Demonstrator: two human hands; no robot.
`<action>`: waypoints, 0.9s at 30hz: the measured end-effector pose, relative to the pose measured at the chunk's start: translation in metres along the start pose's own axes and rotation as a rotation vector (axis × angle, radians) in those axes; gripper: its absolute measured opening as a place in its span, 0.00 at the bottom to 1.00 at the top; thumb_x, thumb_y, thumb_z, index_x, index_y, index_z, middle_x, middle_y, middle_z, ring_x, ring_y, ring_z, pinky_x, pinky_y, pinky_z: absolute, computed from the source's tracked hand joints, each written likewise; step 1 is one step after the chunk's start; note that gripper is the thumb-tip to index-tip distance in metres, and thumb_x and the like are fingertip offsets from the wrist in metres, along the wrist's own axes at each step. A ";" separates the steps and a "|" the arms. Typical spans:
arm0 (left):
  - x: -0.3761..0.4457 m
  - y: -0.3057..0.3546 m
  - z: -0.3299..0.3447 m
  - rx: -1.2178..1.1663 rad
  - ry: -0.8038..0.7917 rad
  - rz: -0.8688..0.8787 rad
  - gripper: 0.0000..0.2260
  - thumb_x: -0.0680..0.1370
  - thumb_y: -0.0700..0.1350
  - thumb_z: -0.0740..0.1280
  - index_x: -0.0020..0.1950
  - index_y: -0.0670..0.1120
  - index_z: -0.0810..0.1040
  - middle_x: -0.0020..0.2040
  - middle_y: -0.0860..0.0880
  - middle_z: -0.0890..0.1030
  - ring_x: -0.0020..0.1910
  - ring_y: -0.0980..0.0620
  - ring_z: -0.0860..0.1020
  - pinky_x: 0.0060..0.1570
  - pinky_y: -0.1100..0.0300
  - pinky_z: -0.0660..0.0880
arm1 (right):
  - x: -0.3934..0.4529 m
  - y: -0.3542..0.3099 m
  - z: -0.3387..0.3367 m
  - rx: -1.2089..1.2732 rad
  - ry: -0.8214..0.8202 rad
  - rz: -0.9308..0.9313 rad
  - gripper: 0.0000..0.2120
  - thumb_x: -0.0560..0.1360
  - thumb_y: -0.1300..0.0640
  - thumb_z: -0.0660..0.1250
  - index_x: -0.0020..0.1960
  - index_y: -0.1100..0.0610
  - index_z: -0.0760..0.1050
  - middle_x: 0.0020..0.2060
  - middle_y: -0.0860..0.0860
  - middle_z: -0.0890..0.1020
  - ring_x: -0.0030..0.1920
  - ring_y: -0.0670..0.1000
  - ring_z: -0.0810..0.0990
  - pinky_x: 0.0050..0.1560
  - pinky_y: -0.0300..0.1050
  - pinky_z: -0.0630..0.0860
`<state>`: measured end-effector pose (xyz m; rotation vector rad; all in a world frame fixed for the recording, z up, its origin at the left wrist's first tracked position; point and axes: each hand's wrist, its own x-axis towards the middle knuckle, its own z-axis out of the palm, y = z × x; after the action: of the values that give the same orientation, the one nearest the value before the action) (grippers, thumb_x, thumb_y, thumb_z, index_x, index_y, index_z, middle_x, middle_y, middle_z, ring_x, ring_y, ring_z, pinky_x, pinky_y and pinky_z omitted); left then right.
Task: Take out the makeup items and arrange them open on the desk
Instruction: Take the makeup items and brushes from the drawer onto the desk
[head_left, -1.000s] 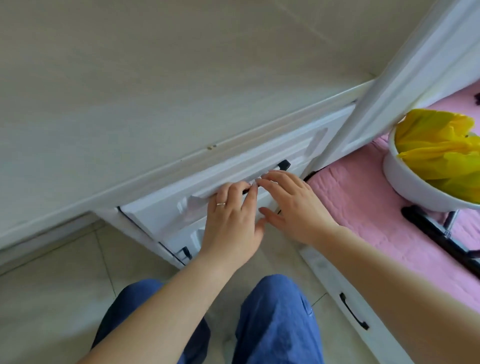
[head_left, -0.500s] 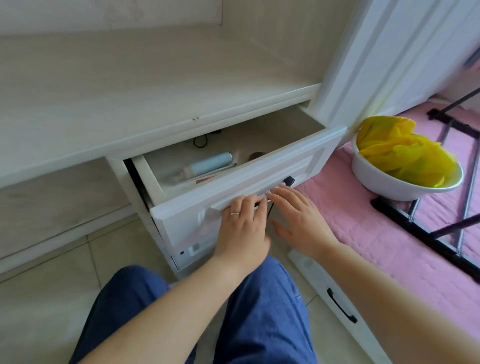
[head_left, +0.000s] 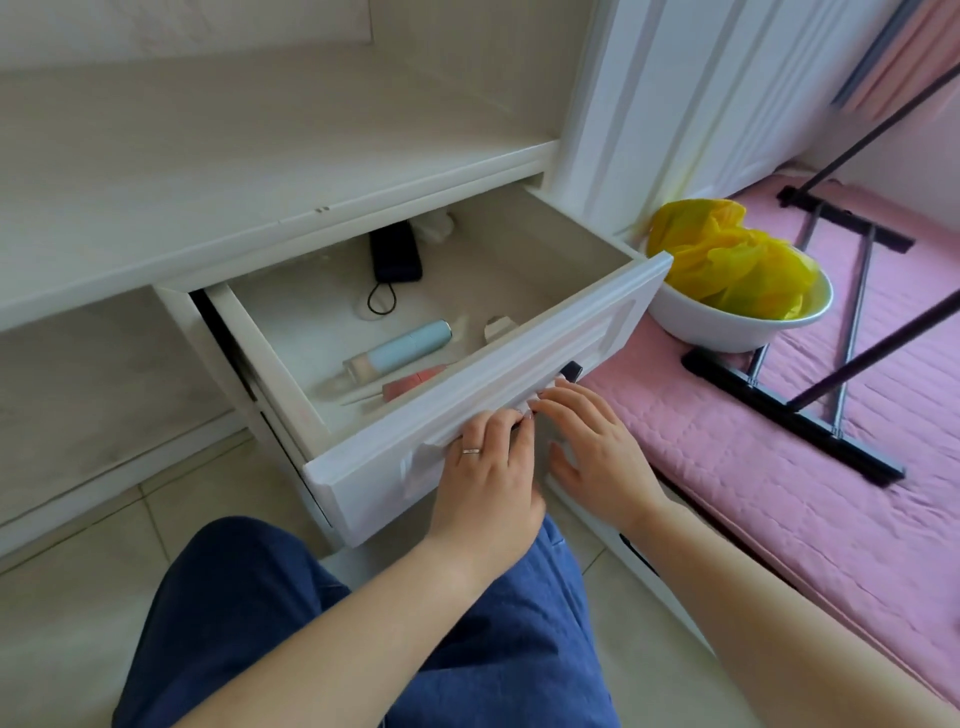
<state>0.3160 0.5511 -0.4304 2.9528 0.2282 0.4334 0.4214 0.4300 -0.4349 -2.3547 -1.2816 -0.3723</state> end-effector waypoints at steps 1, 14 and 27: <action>-0.002 0.002 0.000 -0.007 -0.003 0.002 0.29 0.66 0.52 0.71 0.65 0.44 0.75 0.59 0.47 0.76 0.58 0.46 0.75 0.53 0.54 0.76 | -0.004 0.000 -0.001 0.004 -0.003 0.010 0.24 0.66 0.68 0.69 0.62 0.60 0.75 0.59 0.54 0.79 0.66 0.56 0.72 0.70 0.44 0.61; -0.002 0.010 -0.022 -0.170 -0.201 0.022 0.31 0.76 0.56 0.61 0.75 0.47 0.56 0.71 0.49 0.64 0.69 0.48 0.61 0.68 0.55 0.63 | -0.012 -0.004 -0.020 0.100 -0.110 0.118 0.22 0.70 0.65 0.67 0.63 0.56 0.75 0.62 0.50 0.77 0.67 0.52 0.71 0.68 0.49 0.68; 0.097 -0.060 -0.160 -0.579 -0.222 -0.111 0.07 0.75 0.53 0.66 0.53 0.55 0.77 0.46 0.60 0.78 0.47 0.60 0.76 0.48 0.62 0.73 | 0.126 -0.013 -0.103 0.200 0.189 0.162 0.10 0.75 0.64 0.63 0.52 0.56 0.80 0.47 0.49 0.79 0.43 0.51 0.80 0.44 0.47 0.78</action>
<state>0.3524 0.6465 -0.2625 2.3794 0.1972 0.1227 0.4755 0.4772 -0.2880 -2.1781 -0.9867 -0.3854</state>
